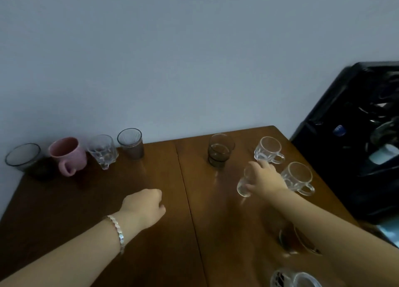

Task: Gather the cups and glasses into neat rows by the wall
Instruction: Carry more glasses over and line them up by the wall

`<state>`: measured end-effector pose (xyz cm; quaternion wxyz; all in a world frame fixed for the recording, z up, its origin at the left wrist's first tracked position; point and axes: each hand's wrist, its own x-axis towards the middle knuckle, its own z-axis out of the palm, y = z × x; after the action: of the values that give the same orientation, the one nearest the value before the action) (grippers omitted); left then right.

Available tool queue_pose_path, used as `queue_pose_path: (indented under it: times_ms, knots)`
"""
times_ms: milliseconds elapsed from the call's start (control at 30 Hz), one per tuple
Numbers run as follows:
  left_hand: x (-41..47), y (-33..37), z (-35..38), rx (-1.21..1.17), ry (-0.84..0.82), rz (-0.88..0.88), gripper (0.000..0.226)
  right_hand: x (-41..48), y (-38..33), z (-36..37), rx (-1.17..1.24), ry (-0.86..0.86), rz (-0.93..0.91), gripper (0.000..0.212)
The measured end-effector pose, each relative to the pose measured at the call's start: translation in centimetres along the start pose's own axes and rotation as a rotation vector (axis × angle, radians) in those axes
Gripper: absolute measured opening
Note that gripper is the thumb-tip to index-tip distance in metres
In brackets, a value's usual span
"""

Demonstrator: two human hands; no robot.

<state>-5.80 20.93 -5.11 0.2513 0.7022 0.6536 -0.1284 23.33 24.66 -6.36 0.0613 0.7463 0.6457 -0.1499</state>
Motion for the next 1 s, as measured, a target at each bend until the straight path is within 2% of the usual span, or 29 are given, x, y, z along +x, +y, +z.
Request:
queue_pose_path:
  times_ms: [67,133,233,367,433,633,700,800,900,1000]
  knots:
    - [-1.0,1.9,0.6,-0.015,-0.004,0.008,0.034,1.2,2.0,0.4,0.048,-0.079,0.082,0.097]
    - [-1.5,3.5,1.1,-0.018,-0.003,0.012,0.033,2.1,3.0,1.3,0.166,-0.155,0.091,0.104]
    - [-1.5,5.8,1.3,-0.024,-0.002,0.004,0.031,2.4,3.7,2.3,0.359,-0.136,0.073,0.094]
    - [-0.5,9.2,1.7,-0.061,0.033,-0.053,0.031,1.5,4.9,2.9,0.502,-0.069,0.114,0.066]
    - [0.2,11.4,1.9,-0.108,0.073,-0.073,0.035,1.0,5.9,2.7,0.53,-0.085,0.101,0.06]
    - [6.5,18.1,-0.9,-0.022,0.357,-0.08,0.072,1.6,9.8,-0.7,0.526,-0.107,-0.045,0.075]
    - [9.7,19.7,-1.9,-0.055,0.392,-0.118,0.089,2.4,10.7,-1.4,0.522,-0.07,-0.08,0.078]
    - [14.3,21.1,-2.5,-0.171,0.355,-0.225,0.116,4.3,11.7,-1.8,0.527,-0.015,-0.085,0.074]
    - [17.6,21.6,-2.0,-0.261,0.304,-0.295,0.121,5.7,12.1,-1.5,0.549,-0.02,-0.095,0.076]
    - [19.1,21.3,-1.3,-0.247,0.351,-0.335,0.106,6.4,12.3,-0.9,0.565,-0.023,-0.09,0.075]
